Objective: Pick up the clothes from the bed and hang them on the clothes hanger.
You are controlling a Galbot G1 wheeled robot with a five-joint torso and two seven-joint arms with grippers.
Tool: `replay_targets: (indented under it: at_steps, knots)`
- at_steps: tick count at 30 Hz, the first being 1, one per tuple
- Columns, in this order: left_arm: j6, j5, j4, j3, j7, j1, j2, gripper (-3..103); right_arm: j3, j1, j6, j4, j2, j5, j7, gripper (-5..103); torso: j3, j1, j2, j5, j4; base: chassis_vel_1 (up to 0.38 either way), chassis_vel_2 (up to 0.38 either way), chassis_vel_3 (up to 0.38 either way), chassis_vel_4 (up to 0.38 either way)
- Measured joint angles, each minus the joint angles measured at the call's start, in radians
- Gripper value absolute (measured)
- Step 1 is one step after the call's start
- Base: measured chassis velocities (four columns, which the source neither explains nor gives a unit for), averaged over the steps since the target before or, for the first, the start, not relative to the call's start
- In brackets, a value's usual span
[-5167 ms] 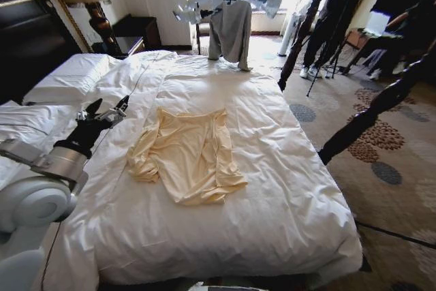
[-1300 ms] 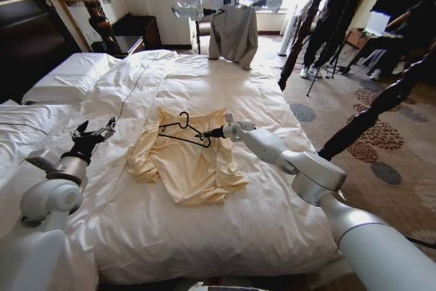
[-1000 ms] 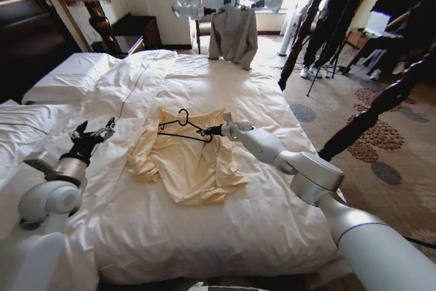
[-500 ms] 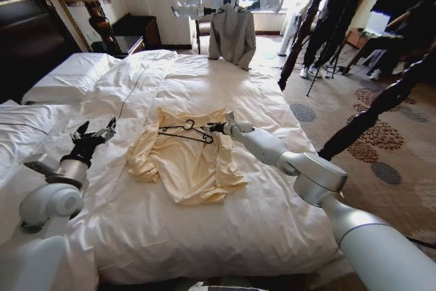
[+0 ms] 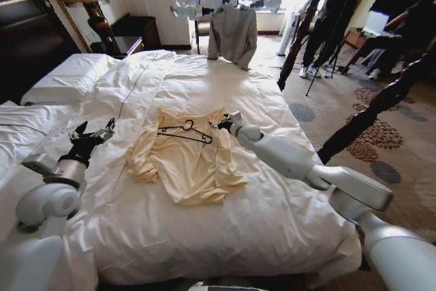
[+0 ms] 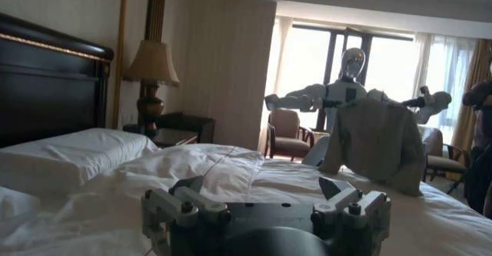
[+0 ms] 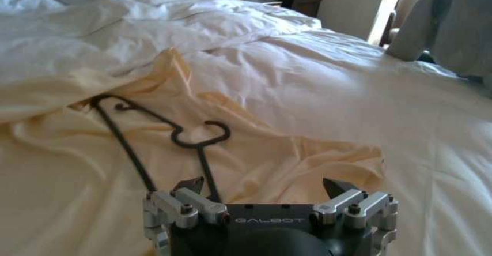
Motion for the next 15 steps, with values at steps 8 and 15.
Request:
replay_targets:
  at_steps: [8, 15]
  knots:
    - [0.000, 0.000, -0.002, 0.003, 0.004, 0.000, -0.006, 100, -0.094, 0.047, -0.106, 0.006, 0.046, -0.005, 0.002, 100, 0.000, 0.000, 0.000, 0.0000, 0.0001, 0.000, 0.000, 0.000, 0.000]
    - [-0.003, -0.002, 0.001, -0.004, 0.006, 0.005, -0.009, 100, -0.144, 0.077, -0.181, -0.061, 0.148, 0.046, -0.001, 100, 0.000, 0.000, 0.000, 0.0001, 0.0000, 0.000, 0.000, 0.000, 0.000]
